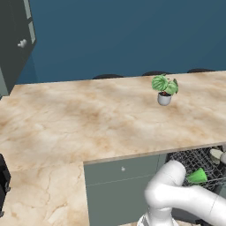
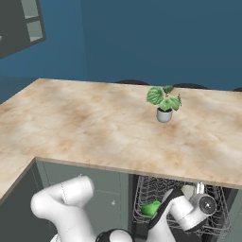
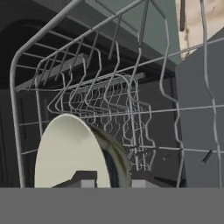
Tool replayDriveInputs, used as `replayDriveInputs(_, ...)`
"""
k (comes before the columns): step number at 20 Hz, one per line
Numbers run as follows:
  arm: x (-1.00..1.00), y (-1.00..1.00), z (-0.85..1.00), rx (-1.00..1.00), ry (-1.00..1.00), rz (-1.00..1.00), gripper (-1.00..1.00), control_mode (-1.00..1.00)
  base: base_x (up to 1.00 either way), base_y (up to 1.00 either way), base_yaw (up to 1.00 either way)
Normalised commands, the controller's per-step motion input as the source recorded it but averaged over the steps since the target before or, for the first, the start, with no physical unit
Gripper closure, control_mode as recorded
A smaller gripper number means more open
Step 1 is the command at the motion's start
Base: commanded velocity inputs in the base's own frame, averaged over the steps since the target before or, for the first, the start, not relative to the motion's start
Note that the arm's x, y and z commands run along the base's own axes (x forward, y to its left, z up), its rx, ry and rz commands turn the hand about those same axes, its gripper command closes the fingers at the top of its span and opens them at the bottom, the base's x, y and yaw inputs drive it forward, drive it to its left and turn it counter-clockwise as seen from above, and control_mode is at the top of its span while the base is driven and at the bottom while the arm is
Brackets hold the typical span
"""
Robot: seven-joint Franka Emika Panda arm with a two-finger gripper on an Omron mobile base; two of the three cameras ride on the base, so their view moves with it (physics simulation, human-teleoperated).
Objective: Pick up the cup and bowl from the counter, place them in the dishwasher, and close the dishwasher door.
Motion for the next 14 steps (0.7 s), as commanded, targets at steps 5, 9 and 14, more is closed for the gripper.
replayDriveInputs(5,-0.43,-0.13,-0.40,0.00,0.00,0.00,-1.00,-1.00,0.00,0.00,0.00)
replayDriveInputs(9,-0.45,-0.18,-0.31,0.00,0.00,0.01,-1.00,-1.00,0.00,0.00,0.00)
replayDriveInputs(14,-0.54,-0.21,-0.07,0.00,-0.02,0.01,-1.00,-1.00,0.00,0.00,0.00)
